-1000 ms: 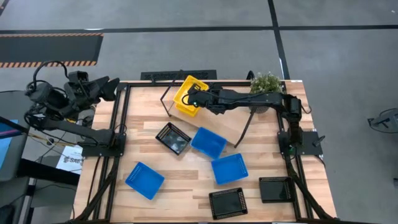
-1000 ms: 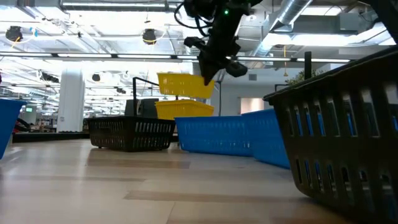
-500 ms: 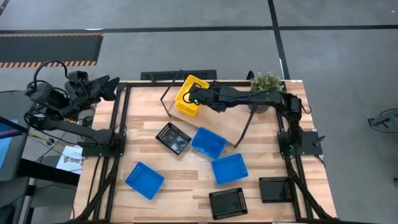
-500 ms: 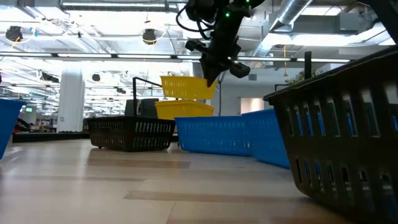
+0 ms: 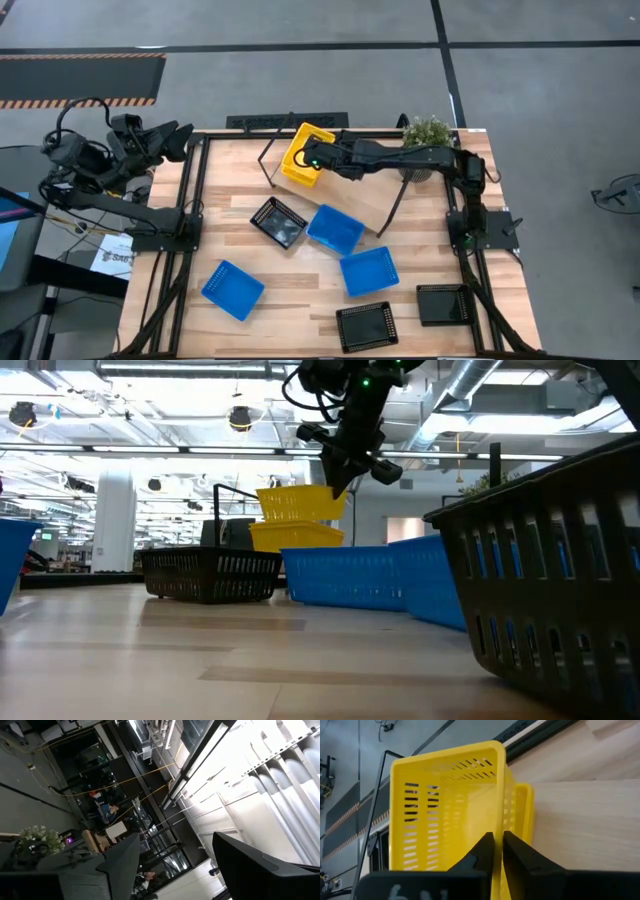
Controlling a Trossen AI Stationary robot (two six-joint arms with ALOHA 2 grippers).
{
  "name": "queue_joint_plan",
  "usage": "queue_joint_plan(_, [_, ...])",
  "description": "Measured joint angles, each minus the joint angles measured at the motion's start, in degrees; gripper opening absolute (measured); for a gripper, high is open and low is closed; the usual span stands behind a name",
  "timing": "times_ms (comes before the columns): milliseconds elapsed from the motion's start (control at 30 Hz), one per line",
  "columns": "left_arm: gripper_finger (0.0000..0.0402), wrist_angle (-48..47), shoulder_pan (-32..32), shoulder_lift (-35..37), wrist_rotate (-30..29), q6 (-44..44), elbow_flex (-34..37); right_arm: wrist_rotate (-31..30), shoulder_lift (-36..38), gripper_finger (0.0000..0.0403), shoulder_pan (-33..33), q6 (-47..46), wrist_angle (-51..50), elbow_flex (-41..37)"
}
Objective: Stack baskets on shelf by color
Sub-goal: Stack the yellow bin on the top of the yellow bin on the shelf
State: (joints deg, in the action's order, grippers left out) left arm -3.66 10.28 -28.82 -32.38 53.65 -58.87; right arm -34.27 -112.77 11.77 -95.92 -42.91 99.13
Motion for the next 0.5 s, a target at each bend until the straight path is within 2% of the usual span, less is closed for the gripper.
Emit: queue_joint_plan(500, [0.0238, 0.07, 0.00, 0.00, -0.02, -0.07, 0.00, 0.29, 0.00, 0.0063, 0.00, 0.44, 1.56, 0.00])
